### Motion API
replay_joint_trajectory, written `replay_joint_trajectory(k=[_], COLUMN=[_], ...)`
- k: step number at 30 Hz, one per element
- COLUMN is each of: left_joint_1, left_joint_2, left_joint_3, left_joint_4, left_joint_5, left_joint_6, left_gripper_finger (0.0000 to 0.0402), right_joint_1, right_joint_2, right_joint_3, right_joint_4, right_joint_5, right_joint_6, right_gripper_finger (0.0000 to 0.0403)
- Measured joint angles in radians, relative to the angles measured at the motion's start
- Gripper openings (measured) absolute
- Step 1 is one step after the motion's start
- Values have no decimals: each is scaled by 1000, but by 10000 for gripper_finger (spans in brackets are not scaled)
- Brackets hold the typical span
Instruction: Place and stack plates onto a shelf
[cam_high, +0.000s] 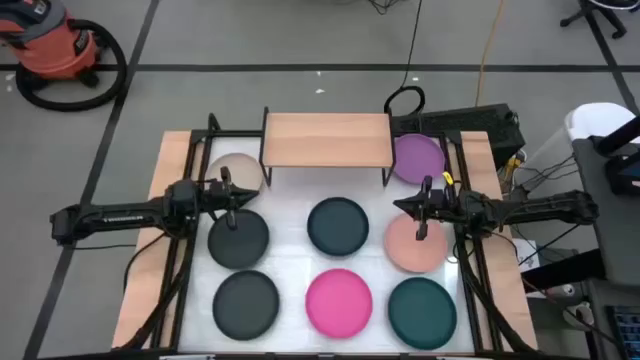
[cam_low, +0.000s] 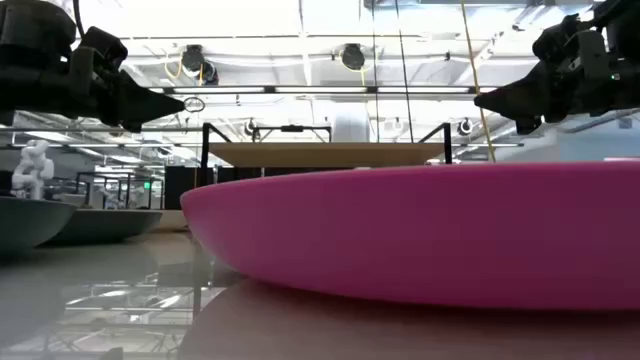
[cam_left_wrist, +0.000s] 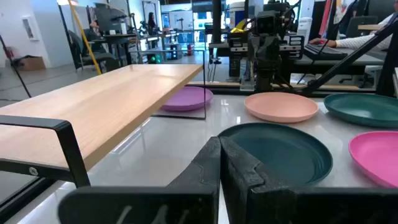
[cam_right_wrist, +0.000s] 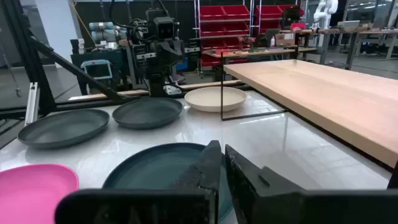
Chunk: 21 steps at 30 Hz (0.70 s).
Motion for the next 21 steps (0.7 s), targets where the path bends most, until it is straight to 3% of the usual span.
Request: replay_joint_trajectory(k=[21], left_joint_1=[0], left_joint_2=[0], left_joint_3=[0], left_joint_4=[0], left_joint_5=[0], left_joint_6=[0], left_gripper_finger=[6], right_joint_1=[0], right_joint_2=[0], right_joint_3=[0], right_joint_4=[26], right_joint_5=[0], right_joint_6=[63], right_gripper_finger=[11])
